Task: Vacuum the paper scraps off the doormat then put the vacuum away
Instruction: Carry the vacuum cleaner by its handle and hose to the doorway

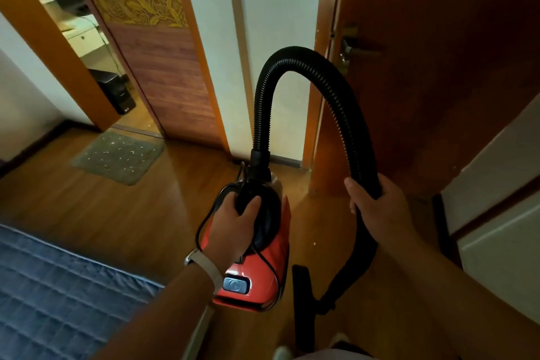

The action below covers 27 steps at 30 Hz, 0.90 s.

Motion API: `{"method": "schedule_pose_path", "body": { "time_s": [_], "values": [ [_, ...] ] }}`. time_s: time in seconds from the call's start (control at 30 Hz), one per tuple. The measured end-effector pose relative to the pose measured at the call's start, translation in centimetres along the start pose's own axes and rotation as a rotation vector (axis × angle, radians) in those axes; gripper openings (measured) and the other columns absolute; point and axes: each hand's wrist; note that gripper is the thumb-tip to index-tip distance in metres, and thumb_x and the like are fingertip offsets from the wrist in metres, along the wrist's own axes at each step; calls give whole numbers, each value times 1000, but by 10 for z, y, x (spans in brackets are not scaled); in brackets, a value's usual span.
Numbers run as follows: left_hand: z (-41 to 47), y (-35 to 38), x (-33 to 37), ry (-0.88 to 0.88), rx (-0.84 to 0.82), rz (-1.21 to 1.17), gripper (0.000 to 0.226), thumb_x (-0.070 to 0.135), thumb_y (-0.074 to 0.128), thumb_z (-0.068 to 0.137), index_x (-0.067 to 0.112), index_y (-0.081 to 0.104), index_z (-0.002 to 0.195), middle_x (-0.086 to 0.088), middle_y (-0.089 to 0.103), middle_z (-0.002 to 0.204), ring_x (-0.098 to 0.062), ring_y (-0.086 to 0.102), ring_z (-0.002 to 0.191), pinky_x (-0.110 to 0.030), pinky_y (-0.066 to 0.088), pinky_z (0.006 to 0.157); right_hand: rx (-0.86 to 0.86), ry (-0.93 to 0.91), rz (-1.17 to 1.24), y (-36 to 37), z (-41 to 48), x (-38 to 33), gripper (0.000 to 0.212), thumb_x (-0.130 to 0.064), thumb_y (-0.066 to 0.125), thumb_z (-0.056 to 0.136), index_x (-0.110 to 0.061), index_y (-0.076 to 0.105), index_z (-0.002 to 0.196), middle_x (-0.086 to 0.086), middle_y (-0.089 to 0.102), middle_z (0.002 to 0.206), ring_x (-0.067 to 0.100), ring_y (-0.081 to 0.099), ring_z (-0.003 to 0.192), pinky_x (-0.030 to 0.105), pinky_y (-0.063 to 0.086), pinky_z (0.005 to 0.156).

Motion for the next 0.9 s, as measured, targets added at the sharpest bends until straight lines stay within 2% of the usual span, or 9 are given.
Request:
{"method": "schedule_pose_path", "body": {
  "time_s": [0.17, 0.27, 0.43, 0.5, 0.57, 0.63, 0.73, 0.83, 0.9],
  "values": [
    [47, -12, -13, -78, 76, 4, 19, 36, 60, 94, 17, 59, 97, -1, 66, 84, -15, 64, 78, -25, 44, 58, -74, -43, -18, 40, 57, -1, 25, -38, 65, 91, -16, 60, 78, 11, 62, 71, 7, 53, 52, 15, 42, 48],
    [79, -16, -21, -126, 132, 44, 18, 36, 60, 94, 19, 59, 96, 2, 66, 85, -10, 62, 77, -24, 44, 58, -119, -53, -5, 64, 100, 3, 25, -37, 66, 90, -19, 59, 76, 17, 62, 73, 11, 53, 52, 21, 42, 49],
    [141, -20, -22, -198, 234, 69, 18, 38, 61, 93, 20, 60, 96, 0, 66, 86, -13, 64, 78, -33, 54, 64, -224, -74, 18, 108, 183, -3, 24, -36, 69, 89, -19, 57, 76, 8, 57, 66, 15, 54, 53, 23, 44, 49],
    [165, -23, -14, -227, 269, 79, 17, 37, 60, 94, 20, 59, 95, -1, 66, 86, -10, 63, 74, -30, 53, 61, -254, -81, 33, 122, 217, -10, 22, -33, 69, 89, -22, 56, 75, 4, 57, 64, 15, 54, 53, 20, 43, 47],
    [192, -26, -7, -240, 299, 101, 18, 37, 59, 95, 19, 59, 97, 2, 65, 84, -7, 61, 72, -19, 46, 51, -284, -97, 36, 135, 251, -16, 20, -33, 68, 89, -23, 56, 76, 1, 57, 63, 11, 54, 52, 17, 42, 46],
    [218, -34, -2, -250, 337, 95, 19, 37, 59, 94, 20, 60, 104, 6, 65, 87, -4, 62, 75, -11, 42, 50, -321, -112, 34, 151, 283, -23, 20, -35, 67, 91, -22, 58, 78, 1, 59, 62, 7, 54, 49, 16, 42, 45],
    [250, -48, 5, -278, 412, 47, 25, 40, 60, 93, 23, 60, 111, 8, 65, 94, -11, 63, 86, -24, 51, 65, -392, -146, 41, 177, 321, -38, 21, -37, 66, 90, -20, 60, 82, 6, 62, 64, 5, 55, 48, 15, 44, 44],
    [271, -64, 11, -289, 474, 26, 18, 39, 59, 94, 27, 57, 107, 10, 63, 92, -10, 62, 87, -25, 49, 65, -469, -182, 44, 202, 341, -55, 20, -37, 66, 90, -20, 60, 84, 7, 63, 68, 2, 56, 49, 12, 44, 45],
    [285, -75, 10, -298, 515, -8, 14, 39, 59, 94, 30, 55, 104, 7, 64, 93, -14, 64, 87, -33, 56, 70, -493, -200, 37, 220, 354, -66, 19, -35, 66, 89, -19, 60, 83, 7, 63, 69, 2, 56, 51, 10, 43, 45]
  ]
}}
Point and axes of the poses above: each hand's wrist, its own z-axis towards the middle knuckle, its own y-axis out of the palm, x = y × z
